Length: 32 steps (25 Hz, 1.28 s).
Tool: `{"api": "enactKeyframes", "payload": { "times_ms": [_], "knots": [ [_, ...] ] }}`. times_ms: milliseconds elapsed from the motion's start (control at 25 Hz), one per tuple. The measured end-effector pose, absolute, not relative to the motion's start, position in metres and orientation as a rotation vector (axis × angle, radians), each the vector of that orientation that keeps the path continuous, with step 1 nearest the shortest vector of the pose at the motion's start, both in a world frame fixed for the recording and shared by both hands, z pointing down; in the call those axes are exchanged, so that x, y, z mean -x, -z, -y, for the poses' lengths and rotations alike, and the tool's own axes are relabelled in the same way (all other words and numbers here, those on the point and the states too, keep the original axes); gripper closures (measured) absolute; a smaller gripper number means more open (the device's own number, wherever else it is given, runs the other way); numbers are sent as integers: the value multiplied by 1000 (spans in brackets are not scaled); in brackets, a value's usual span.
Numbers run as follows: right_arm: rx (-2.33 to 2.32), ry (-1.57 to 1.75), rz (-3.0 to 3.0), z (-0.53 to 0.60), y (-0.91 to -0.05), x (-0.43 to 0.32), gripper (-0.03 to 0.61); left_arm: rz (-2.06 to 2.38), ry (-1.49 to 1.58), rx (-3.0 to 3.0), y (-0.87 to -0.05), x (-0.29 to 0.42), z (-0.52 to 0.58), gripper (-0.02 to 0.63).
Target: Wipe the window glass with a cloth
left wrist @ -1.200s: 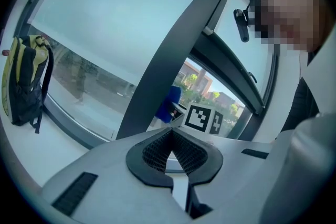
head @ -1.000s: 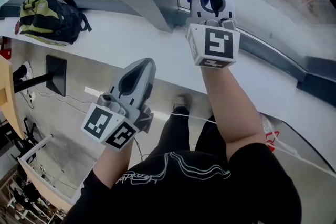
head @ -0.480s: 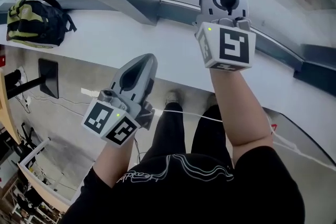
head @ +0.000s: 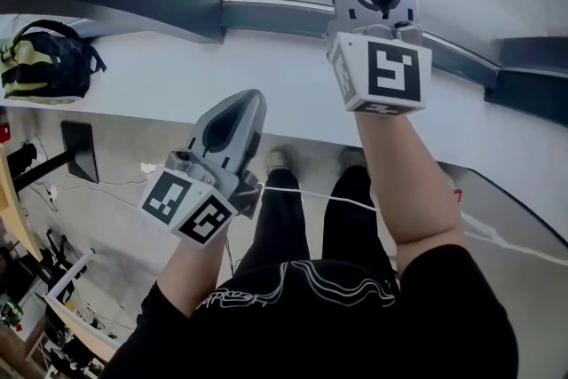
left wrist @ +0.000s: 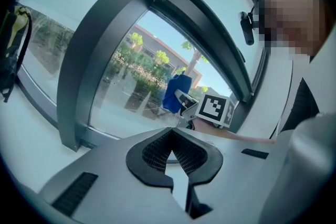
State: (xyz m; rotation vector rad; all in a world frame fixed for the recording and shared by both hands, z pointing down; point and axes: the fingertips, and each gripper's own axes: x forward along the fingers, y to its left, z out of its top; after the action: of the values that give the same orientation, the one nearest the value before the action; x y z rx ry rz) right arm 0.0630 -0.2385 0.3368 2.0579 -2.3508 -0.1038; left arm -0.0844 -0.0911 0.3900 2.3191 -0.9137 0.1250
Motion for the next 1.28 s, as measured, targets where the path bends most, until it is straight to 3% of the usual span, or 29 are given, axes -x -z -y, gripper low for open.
{"api": "enactKeyframes", "payload": {
  "times_ms": [1280],
  "knots": [
    [-2235, 166, 2111, 141, -340, -346, 511, 651, -207, -2380, -402, -173, 30, 607]
  ]
}}
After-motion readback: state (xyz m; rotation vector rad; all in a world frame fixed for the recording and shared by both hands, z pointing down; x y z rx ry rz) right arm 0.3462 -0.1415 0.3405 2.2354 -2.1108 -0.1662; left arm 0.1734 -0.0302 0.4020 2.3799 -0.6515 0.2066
